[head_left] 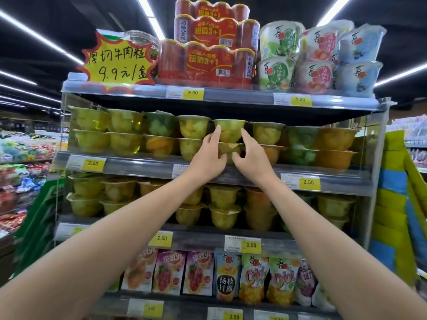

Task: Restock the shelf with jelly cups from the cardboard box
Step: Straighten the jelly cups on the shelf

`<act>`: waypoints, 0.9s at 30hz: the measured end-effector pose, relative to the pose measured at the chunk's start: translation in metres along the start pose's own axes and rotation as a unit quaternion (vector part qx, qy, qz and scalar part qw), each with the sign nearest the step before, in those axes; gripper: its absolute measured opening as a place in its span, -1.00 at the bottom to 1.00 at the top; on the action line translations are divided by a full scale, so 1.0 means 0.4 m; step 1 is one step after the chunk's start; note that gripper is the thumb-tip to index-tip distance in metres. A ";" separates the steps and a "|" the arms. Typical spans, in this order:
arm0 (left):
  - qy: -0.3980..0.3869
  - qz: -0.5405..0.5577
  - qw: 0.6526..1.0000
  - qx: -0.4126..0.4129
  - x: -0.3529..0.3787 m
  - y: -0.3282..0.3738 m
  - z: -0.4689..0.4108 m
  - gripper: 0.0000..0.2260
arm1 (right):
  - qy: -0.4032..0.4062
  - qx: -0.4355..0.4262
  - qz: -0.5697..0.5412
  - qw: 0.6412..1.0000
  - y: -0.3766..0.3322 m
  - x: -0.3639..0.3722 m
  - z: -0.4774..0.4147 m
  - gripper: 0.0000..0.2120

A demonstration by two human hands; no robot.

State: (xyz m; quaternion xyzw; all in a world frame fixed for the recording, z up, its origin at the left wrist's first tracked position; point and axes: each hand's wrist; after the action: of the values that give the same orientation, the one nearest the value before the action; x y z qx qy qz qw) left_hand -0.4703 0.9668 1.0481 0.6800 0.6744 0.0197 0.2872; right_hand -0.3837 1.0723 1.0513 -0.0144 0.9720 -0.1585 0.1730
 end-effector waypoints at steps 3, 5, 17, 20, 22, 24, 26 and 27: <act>-0.002 0.008 1.000 0.003 0.003 -0.007 -0.018 -0.35 | 0.012 0.013 -0.018 1.000 0.016 0.010 -0.002 -0.35; 0.011 0.006 1.000 0.018 0.005 -0.017 -0.024 -0.36 | 0.022 0.005 -0.003 1.000 0.027 0.009 0.000 -0.35; 0.064 0.001 0.997 0.041 0.030 -0.044 -0.039 -0.37 | 0.069 -0.006 0.043 0.997 0.037 0.024 -0.012 -0.39; 0.059 -0.001 0.998 0.038 0.035 -0.040 -0.044 -0.37 | 0.075 0.002 0.057 0.996 0.034 0.029 -0.015 -0.39; 0.052 -0.002 0.998 0.036 0.036 -0.039 -0.045 -0.37 | 0.074 0.012 0.061 0.995 0.032 0.031 -0.017 -0.40; 0.033 -0.003 0.999 0.034 0.032 -0.041 -0.045 -0.36 | 0.073 0.024 0.058 0.995 0.027 0.030 -0.018 -0.40; 0.008 -0.003 0.999 0.040 0.019 -0.044 -0.044 -0.36 | 0.074 0.032 0.054 0.995 0.020 0.028 -0.013 -0.41; 0.000 -0.002 0.999 0.046 0.010 -0.045 -0.043 -0.36 | 0.077 0.034 0.051 0.995 0.017 0.027 -0.010 -0.42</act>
State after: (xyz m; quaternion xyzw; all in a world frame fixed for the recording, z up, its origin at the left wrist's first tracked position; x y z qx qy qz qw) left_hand -0.4933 0.9753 1.0535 0.6908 0.6763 -0.0116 0.2555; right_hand -0.3950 1.0790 1.0492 0.0537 0.9758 -0.1832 0.1065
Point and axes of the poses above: each hand's wrist, its own z-axis away from the middle knuckle, its own x-axis out of the palm, y = z × x, and after that the axes turned 10 degrees about y, right-handed
